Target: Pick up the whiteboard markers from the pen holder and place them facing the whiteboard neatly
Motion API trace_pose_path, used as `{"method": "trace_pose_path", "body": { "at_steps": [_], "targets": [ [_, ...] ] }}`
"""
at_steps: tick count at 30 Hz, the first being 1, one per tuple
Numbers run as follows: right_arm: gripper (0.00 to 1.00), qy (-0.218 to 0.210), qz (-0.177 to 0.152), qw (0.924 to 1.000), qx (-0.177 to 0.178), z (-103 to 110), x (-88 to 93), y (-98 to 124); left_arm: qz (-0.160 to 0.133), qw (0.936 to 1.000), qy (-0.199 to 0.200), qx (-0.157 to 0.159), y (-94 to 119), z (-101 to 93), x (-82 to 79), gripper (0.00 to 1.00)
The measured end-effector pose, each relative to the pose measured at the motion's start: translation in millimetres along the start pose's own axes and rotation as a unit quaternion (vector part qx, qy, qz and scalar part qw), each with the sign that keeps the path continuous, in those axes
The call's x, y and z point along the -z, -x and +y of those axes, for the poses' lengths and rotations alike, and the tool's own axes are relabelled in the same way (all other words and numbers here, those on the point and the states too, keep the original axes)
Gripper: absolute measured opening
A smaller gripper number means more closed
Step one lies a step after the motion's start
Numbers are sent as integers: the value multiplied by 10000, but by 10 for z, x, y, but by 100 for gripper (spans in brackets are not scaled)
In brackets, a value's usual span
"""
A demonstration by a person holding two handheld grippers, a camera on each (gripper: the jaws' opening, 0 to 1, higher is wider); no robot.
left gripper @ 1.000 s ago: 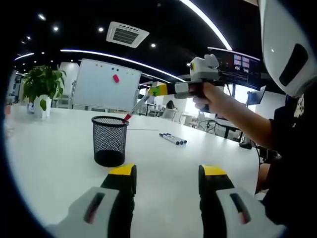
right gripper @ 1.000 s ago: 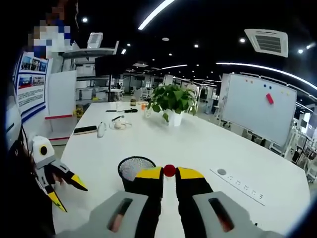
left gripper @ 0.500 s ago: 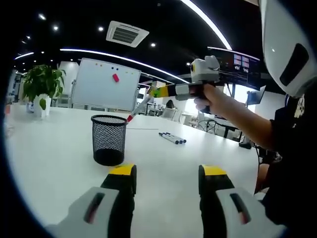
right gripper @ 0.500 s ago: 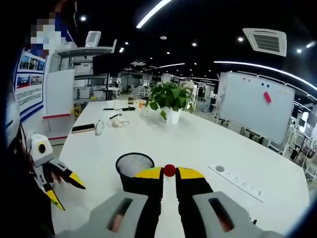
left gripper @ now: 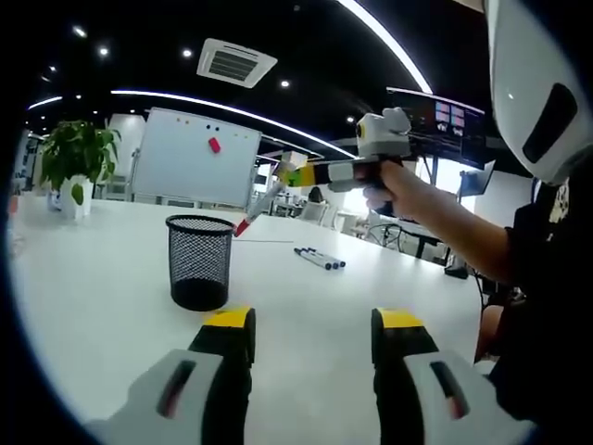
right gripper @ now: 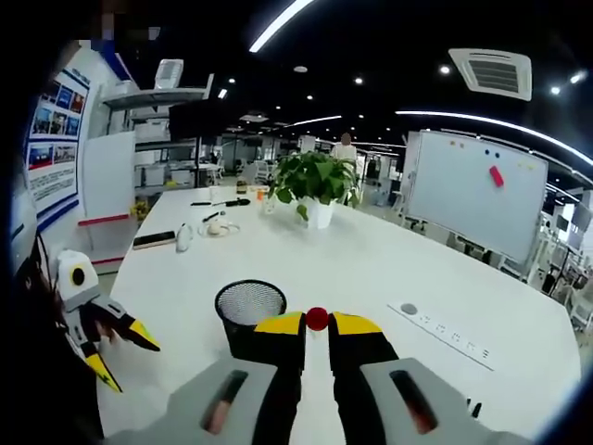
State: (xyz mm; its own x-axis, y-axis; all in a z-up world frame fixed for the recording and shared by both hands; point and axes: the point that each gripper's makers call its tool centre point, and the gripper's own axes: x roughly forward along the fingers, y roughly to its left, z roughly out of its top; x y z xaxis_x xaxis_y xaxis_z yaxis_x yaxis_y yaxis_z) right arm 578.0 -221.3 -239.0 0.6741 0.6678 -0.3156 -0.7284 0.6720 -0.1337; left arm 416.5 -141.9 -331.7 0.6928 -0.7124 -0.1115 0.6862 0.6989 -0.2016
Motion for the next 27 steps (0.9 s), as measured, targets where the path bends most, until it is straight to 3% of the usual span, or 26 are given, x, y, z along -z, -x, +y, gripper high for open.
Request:
{"method": "trace_pose_path", "body": {
  "at_steps": [27],
  "targets": [
    [13, 22, -67, 9997, 233, -120, 13, 97, 11, 10000, -26, 12, -7, -26, 12, 51]
  ]
}}
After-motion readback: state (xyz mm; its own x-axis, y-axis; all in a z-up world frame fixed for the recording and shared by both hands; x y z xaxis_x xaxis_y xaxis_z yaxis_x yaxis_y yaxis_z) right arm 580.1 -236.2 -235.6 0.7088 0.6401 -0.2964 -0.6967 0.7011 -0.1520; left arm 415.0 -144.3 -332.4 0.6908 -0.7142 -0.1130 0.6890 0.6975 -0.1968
